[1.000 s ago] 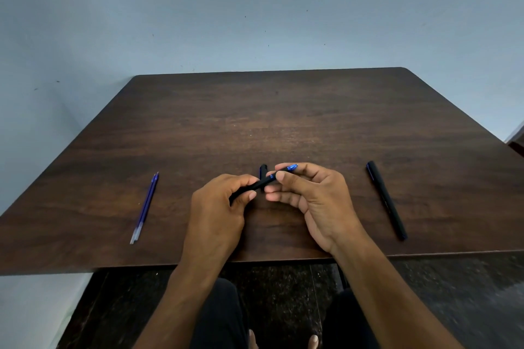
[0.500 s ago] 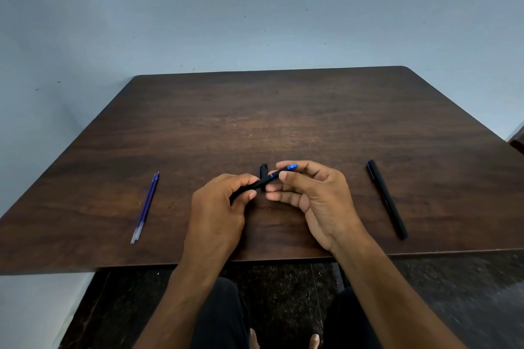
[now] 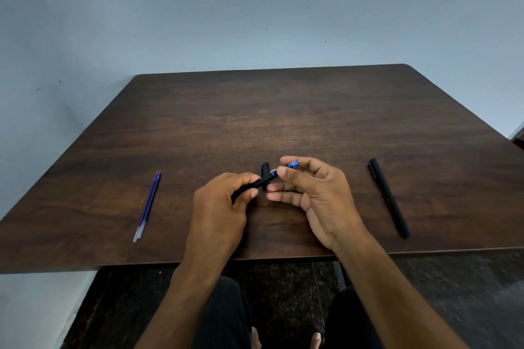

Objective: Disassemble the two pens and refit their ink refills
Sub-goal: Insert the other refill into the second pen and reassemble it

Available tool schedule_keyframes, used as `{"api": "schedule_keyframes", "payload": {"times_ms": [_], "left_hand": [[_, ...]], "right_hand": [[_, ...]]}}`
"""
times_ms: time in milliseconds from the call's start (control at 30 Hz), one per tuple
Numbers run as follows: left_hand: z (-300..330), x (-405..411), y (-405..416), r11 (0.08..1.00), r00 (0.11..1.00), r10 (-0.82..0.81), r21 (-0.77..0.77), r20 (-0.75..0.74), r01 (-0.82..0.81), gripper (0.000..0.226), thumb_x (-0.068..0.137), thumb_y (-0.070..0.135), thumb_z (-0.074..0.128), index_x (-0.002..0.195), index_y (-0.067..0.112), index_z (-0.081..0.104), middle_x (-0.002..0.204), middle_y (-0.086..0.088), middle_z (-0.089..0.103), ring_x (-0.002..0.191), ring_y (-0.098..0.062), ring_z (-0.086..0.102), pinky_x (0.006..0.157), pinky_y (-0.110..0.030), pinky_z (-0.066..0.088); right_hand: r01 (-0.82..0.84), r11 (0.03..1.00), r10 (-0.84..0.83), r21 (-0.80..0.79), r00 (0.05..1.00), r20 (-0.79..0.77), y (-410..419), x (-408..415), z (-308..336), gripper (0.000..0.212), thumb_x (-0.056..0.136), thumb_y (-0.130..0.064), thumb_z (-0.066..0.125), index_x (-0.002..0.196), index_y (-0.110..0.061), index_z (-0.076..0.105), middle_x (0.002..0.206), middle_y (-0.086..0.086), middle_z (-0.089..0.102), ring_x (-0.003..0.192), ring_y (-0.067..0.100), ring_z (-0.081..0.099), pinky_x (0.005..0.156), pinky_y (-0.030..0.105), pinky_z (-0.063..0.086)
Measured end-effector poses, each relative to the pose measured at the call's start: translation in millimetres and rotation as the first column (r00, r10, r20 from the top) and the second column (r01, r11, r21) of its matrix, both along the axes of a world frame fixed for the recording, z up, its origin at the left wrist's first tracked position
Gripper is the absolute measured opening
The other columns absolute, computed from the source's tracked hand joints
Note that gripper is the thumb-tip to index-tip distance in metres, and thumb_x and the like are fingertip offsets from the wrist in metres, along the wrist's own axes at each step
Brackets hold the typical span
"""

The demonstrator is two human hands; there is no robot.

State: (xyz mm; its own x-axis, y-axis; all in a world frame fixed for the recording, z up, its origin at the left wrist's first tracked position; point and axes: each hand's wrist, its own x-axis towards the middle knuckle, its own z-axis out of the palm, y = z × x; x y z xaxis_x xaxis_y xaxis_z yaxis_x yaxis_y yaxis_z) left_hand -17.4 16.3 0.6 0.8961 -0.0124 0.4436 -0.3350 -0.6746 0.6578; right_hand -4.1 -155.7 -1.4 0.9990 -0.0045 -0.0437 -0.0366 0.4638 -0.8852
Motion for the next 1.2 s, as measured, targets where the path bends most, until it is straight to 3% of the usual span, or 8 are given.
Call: {"api": "schedule_keyframes", "payload": {"times_ms": [133, 333, 433, 567, 667, 833, 1000, 1200], "left_hand": [[0.0, 0.6, 0.1, 1.0, 1.0, 0.004, 0.012, 0.002, -0.004, 0.028, 0.083, 0.008, 0.076, 0.108, 0.021, 0.076, 0.097, 0.017, 0.069, 0.09, 0.019, 0.054, 0.085, 0.002, 0.035], [0.2, 0.0, 0.1, 1.0, 1.0, 0.003, 0.01, 0.014, -0.003, 0.028, 0.083, 0.008, 0.076, 0.109, 0.02, 0.076, 0.099, 0.014, 0.071, 0.09, 0.02, 0.053, 0.085, 0.002, 0.037], [1.4, -0.3, 0.2, 1.0, 1.0, -0.003, 0.015, 0.012, 0.003, 0.028, 0.084, 0.007, 0.075, 0.109, 0.019, 0.076, 0.098, 0.017, 0.068, 0.09, 0.018, 0.053, 0.084, 0.002, 0.036], [2.8, -0.1, 0.2, 1.0, 1.0, -0.005, 0.022, 0.016, 0.005, 0.028, 0.083, 0.005, 0.075, 0.108, 0.019, 0.076, 0.098, 0.012, 0.071, 0.086, 0.008, 0.058, 0.084, 0.002, 0.035], [2.8, 0.0, -0.1, 1.0, 1.0, -0.006, 0.029, 0.015, 0.006, 0.027, 0.083, 0.006, 0.075, 0.107, 0.018, 0.076, 0.099, 0.01, 0.073, 0.092, 0.007, 0.056, 0.084, 0.002, 0.035], [2.7, -0.9, 0.0, 0.999, 1.0, -0.005, 0.036, 0.01, 0.005, 0.026, 0.085, 0.008, 0.074, 0.108, 0.02, 0.076, 0.099, 0.011, 0.072, 0.09, 0.005, 0.059, 0.084, 0.001, 0.036], [3.4, -0.7, -0.7, 1.0, 1.0, -0.014, 0.026, 0.011, 0.013, 0.026, 0.084, 0.006, 0.074, 0.106, 0.02, 0.076, 0.096, 0.012, 0.071, 0.092, 0.004, 0.058, 0.082, 0.001, 0.036], [3.7, -1.3, -0.9, 0.999, 1.0, -0.008, 0.045, 0.005, 0.008, 0.026, 0.085, 0.009, 0.074, 0.107, 0.024, 0.075, 0.094, 0.021, 0.065, 0.086, 0.016, 0.054, 0.082, 0.001, 0.036]], "right_hand": [[-0.019, 1.0, 0.019, -0.005, 1.0, 0.012, -2.4, 0.5, -2.7, 0.012, 0.089, 0.005, 0.069, 0.097, 0.003, 0.077, 0.093, 0.027, 0.076, 0.079, 0.035, 0.076, 0.069, 0.039, 0.063], [-0.001, 0.999, 0.0, -0.048, 1.0, -0.007, 1.2, 0.5, -0.5, 0.016, 0.078, -0.014, 0.082, 0.085, -0.001, 0.077, 0.085, 0.024, 0.076, 0.076, 0.035, 0.076, 0.067, 0.037, 0.063], [-0.006, 0.999, 0.005, -0.042, 1.0, -0.015, 2.0, 1.1, 0.7, 0.022, 0.076, -0.016, 0.084, 0.09, 0.0, 0.076, 0.084, 0.023, 0.076, 0.075, 0.034, 0.076, 0.067, 0.037, 0.063], [-0.017, 1.0, 0.017, 0.005, 1.0, 0.0, -1.5, 1.9, -0.3, 0.023, 0.085, 0.002, 0.076, 0.107, 0.0, 0.075, 0.093, 0.022, 0.077, 0.078, 0.034, 0.076, 0.071, 0.041, 0.063], [-0.023, 1.0, 0.024, -0.009, 1.0, 0.013, -2.3, 1.5, -2.0, 0.013, 0.088, 0.005, 0.071, 0.098, 0.002, 0.078, 0.092, 0.024, 0.077, 0.079, 0.034, 0.076, 0.071, 0.039, 0.063], [-0.004, 0.999, 0.004, -0.032, 1.0, -0.008, 1.5, 1.1, -0.6, 0.008, 0.081, -0.007, 0.08, 0.086, -0.001, 0.078, 0.086, 0.023, 0.077, 0.077, 0.035, 0.076, 0.068, 0.037, 0.063], [-0.012, 1.0, 0.012, 0.007, 1.0, 0.007, -1.2, 1.7, -1.4, 0.019, 0.085, 0.003, 0.075, 0.104, 0.002, 0.074, 0.095, 0.023, 0.077, 0.079, 0.034, 0.075, 0.071, 0.04, 0.063], [-0.005, 1.0, 0.005, -0.01, 1.0, 0.002, -1.1, 1.9, -3.1, 0.009, 0.084, -0.001, 0.077, 0.092, 0.002, 0.077, 0.087, 0.023, 0.077, 0.078, 0.034, 0.075, 0.069, 0.036, 0.063]]}}
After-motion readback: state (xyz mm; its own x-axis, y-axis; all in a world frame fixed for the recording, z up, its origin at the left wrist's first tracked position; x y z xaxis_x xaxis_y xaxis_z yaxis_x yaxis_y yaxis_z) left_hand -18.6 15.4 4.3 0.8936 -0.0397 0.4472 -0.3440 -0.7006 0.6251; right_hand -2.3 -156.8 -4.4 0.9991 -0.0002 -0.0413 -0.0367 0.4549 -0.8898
